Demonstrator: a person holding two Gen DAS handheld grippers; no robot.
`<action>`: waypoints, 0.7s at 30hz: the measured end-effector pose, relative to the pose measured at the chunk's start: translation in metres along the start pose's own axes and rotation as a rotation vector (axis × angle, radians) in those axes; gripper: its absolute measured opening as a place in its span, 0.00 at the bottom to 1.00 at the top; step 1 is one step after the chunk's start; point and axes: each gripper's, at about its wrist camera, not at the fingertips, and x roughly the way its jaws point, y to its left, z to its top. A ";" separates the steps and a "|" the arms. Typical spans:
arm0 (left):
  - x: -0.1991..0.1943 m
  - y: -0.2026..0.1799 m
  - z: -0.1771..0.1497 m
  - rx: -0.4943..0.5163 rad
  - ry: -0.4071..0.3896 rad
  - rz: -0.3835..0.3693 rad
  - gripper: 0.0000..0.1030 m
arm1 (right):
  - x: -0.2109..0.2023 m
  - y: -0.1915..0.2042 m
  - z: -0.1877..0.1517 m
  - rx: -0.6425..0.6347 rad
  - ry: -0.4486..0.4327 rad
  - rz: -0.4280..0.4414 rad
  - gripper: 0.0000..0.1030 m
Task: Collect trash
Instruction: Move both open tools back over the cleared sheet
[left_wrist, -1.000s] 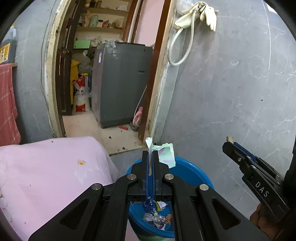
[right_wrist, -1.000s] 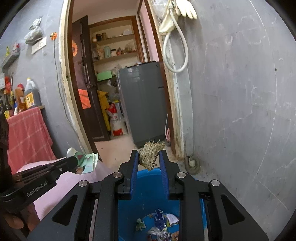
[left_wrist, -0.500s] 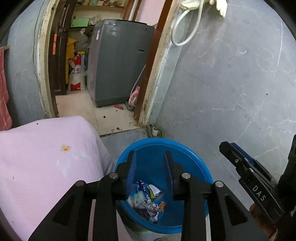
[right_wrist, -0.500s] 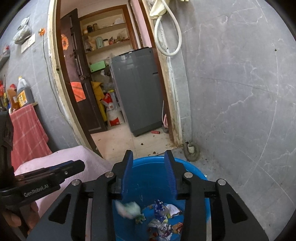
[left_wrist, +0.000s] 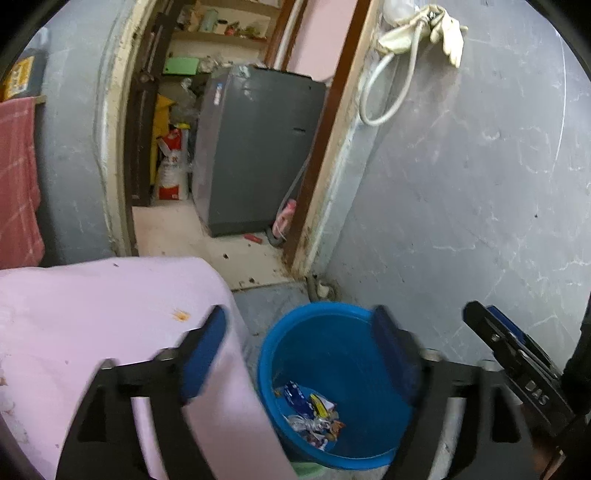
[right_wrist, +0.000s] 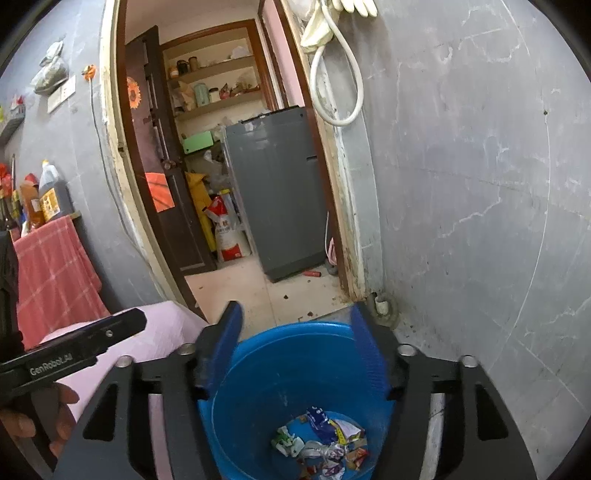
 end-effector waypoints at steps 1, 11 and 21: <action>-0.004 0.003 0.002 -0.002 -0.017 0.004 0.90 | -0.002 0.001 0.001 -0.001 -0.007 0.003 0.74; -0.046 0.027 0.012 -0.016 -0.138 0.042 0.95 | -0.022 0.016 0.011 -0.007 -0.055 0.044 0.95; -0.091 0.031 -0.001 0.005 -0.197 0.085 0.98 | -0.048 0.037 0.013 -0.032 -0.093 0.070 1.00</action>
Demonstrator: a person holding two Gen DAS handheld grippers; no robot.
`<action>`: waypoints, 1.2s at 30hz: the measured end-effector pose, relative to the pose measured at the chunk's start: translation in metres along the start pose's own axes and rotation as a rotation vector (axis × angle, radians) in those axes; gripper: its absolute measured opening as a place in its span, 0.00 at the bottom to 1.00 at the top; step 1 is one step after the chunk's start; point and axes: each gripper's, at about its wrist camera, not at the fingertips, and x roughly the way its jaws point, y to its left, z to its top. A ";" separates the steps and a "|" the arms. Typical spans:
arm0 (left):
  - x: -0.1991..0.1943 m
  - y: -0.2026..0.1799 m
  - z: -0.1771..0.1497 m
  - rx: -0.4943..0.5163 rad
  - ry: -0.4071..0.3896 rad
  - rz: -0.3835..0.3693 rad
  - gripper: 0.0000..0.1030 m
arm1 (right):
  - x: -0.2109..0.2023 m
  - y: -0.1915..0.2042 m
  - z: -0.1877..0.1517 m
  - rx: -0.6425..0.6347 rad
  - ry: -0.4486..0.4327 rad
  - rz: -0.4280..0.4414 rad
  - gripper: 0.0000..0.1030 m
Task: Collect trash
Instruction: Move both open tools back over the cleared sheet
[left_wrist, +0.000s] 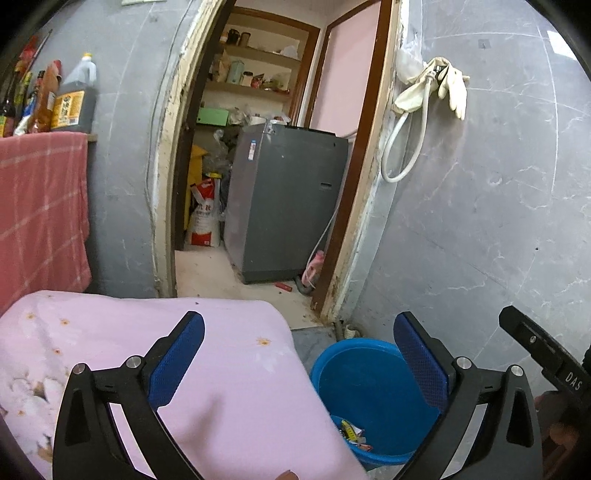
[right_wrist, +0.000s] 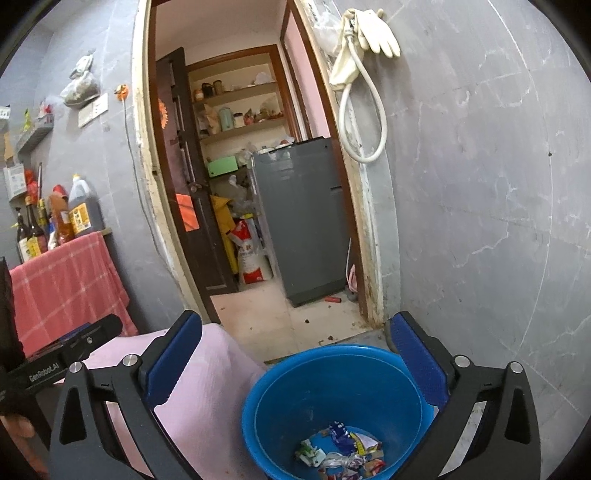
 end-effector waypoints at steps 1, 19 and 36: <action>-0.004 0.001 -0.001 0.002 -0.003 0.003 0.98 | -0.003 0.003 0.000 -0.001 -0.002 0.003 1.00; -0.084 0.018 -0.029 0.010 -0.060 0.070 0.98 | -0.069 0.044 -0.014 -0.044 -0.045 0.030 1.00; -0.161 0.029 -0.059 0.015 -0.114 0.121 0.98 | -0.127 0.083 -0.041 -0.118 -0.091 0.043 1.00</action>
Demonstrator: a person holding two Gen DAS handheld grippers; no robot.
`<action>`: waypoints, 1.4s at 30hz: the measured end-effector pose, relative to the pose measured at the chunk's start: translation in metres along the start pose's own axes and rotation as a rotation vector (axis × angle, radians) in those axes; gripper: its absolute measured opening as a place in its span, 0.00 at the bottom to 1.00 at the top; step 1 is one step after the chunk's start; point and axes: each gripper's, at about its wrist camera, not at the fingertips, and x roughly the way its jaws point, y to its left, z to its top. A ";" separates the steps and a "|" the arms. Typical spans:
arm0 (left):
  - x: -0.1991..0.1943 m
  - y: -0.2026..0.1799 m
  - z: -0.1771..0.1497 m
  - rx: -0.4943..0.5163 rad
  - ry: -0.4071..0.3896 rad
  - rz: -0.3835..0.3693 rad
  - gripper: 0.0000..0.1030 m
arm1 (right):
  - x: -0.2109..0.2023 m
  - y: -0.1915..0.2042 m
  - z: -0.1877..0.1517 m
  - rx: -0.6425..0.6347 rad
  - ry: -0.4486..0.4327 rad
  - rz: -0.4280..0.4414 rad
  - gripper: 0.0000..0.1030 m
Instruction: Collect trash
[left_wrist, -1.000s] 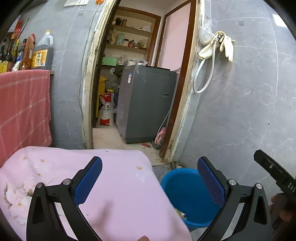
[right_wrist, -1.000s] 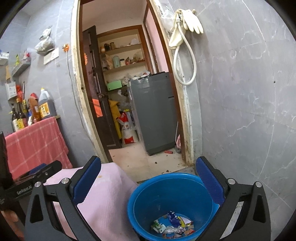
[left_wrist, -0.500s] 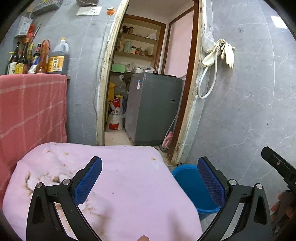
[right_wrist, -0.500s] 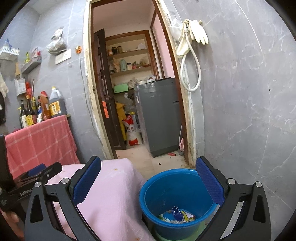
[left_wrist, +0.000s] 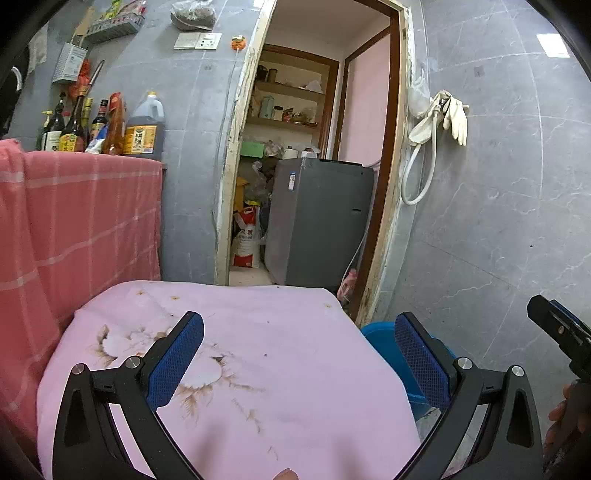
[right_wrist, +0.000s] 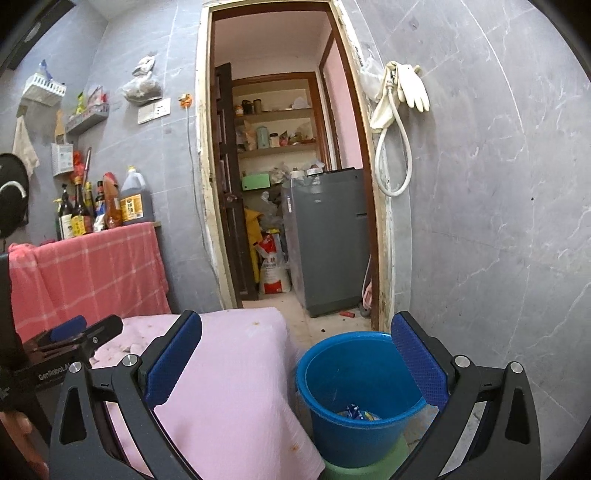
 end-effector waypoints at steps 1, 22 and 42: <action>-0.003 0.000 -0.001 0.000 -0.001 0.000 0.98 | -0.003 0.001 -0.001 0.000 -0.003 0.000 1.00; -0.062 0.003 -0.049 0.056 -0.009 0.029 0.98 | -0.043 0.016 -0.038 -0.018 0.000 -0.025 1.00; -0.075 0.013 -0.089 0.035 0.024 0.088 0.98 | -0.047 0.018 -0.069 -0.029 0.017 -0.031 1.00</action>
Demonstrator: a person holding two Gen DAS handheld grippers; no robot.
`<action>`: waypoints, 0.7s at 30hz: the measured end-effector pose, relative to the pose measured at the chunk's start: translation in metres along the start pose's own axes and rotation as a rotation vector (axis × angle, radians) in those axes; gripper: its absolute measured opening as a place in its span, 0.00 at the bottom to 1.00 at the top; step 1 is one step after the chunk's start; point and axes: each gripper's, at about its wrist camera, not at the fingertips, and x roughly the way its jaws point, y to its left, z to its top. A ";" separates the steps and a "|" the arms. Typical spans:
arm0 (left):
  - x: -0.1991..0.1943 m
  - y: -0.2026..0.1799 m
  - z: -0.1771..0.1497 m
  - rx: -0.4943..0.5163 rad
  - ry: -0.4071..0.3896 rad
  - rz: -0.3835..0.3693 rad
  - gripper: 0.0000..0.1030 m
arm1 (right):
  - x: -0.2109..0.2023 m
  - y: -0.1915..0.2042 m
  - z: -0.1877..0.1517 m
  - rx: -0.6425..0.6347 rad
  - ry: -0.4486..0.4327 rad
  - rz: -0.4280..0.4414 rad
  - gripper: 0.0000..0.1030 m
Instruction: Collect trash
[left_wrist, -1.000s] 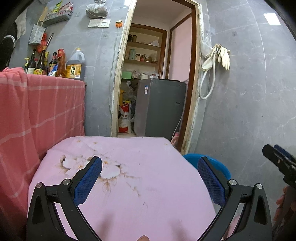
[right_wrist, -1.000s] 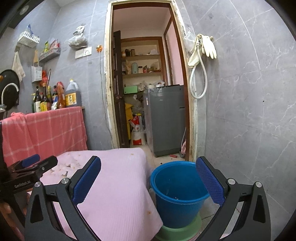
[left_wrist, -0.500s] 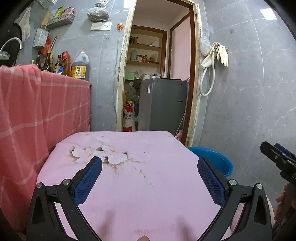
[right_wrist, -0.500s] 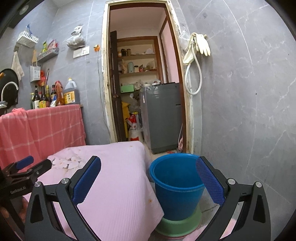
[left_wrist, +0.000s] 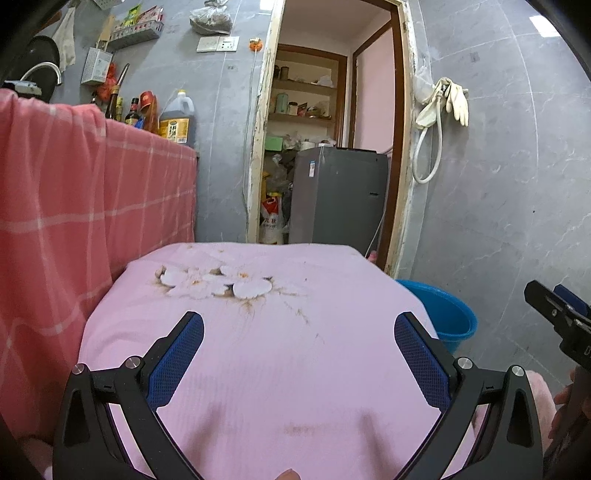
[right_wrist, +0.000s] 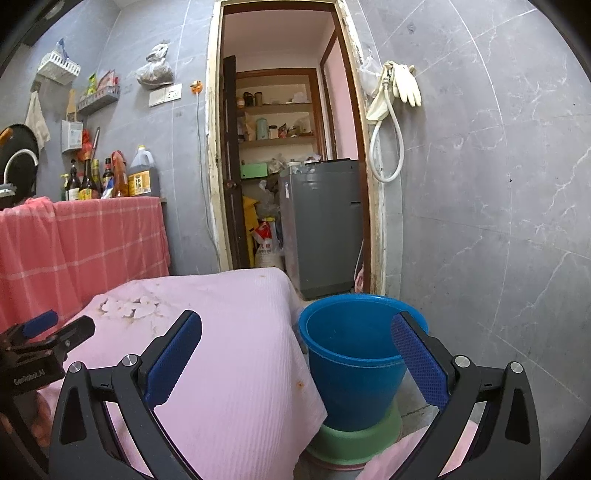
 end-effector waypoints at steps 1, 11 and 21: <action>0.001 0.001 -0.001 0.000 0.004 0.000 0.98 | 0.000 0.000 -0.001 -0.001 0.000 0.002 1.00; 0.001 0.005 -0.005 -0.003 0.001 0.005 0.98 | 0.003 0.002 -0.008 -0.009 0.015 0.015 1.00; -0.002 0.004 -0.007 0.003 0.001 0.003 0.98 | 0.003 0.001 -0.008 -0.001 0.014 0.011 1.00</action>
